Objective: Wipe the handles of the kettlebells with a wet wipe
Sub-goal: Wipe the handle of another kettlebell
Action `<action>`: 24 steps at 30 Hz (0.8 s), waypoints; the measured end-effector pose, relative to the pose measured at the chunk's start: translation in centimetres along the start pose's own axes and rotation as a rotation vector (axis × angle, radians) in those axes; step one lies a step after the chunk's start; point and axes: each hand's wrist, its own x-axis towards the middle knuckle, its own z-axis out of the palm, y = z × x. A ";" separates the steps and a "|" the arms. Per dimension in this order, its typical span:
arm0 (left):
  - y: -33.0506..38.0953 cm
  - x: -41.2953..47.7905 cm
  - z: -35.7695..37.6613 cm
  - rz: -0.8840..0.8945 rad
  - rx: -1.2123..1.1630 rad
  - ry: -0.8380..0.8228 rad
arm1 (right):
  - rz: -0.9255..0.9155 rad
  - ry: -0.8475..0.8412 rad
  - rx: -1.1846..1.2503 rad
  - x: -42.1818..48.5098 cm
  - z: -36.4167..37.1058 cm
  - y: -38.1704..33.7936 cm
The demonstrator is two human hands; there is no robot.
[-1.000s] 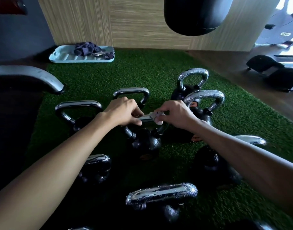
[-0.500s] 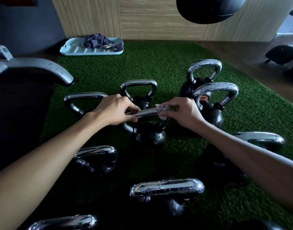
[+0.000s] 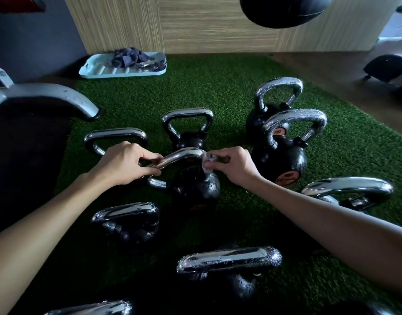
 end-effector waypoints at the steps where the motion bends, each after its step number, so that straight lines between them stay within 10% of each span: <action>1: -0.1 0.0 0.0 -0.003 0.000 0.003 | 0.018 -0.013 -0.019 -0.2 0.3 0.4; 24: 9.9 5.3 1.6 0.217 0.066 0.072 | 0.307 0.277 -0.091 -2.6 -7.1 1.8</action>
